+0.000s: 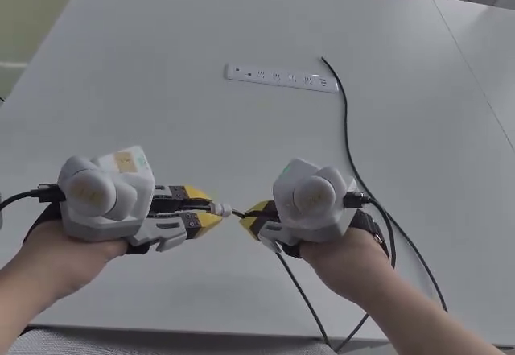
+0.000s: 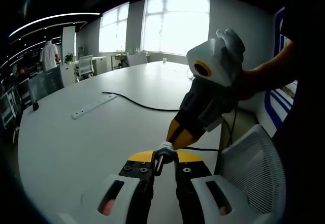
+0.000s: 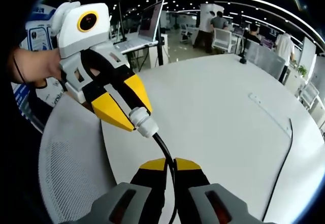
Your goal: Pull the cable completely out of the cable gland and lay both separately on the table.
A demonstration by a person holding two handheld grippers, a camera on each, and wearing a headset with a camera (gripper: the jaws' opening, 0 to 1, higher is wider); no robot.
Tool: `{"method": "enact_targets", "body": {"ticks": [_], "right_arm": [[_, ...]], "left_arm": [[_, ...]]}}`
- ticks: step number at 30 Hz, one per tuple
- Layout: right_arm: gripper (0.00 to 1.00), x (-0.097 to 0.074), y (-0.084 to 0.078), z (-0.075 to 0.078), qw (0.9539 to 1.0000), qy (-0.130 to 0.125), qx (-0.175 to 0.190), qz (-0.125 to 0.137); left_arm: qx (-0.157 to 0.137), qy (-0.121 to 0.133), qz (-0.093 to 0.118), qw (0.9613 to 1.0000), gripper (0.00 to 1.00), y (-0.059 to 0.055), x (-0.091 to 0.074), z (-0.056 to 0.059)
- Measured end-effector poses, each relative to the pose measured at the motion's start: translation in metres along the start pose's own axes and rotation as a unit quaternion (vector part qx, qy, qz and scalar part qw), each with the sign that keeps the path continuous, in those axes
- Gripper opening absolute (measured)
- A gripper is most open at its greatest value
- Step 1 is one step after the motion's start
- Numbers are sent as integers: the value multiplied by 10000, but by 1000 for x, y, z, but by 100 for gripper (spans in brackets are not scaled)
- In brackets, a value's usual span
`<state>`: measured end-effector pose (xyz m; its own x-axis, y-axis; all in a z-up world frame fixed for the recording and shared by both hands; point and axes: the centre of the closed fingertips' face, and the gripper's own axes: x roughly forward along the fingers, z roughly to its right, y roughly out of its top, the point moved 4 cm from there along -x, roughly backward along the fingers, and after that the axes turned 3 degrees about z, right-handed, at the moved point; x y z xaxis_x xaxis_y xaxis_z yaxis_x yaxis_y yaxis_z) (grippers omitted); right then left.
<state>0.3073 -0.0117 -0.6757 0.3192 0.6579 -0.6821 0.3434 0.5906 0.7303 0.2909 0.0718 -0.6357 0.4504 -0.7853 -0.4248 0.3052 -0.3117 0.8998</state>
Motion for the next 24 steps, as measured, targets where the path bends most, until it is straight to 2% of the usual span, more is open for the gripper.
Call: {"method": "enact_targets", "body": {"ticks": [9,24], "right_arm": [[0,-2,-10,4,9998,-24,162,-114],[0,-6,-29,11,9965,-71,778,-280]], "left_arm": [[19,5,6,10000,15,1,-2,0],[19,28,28,10000,15,3,-2,-1]]}}
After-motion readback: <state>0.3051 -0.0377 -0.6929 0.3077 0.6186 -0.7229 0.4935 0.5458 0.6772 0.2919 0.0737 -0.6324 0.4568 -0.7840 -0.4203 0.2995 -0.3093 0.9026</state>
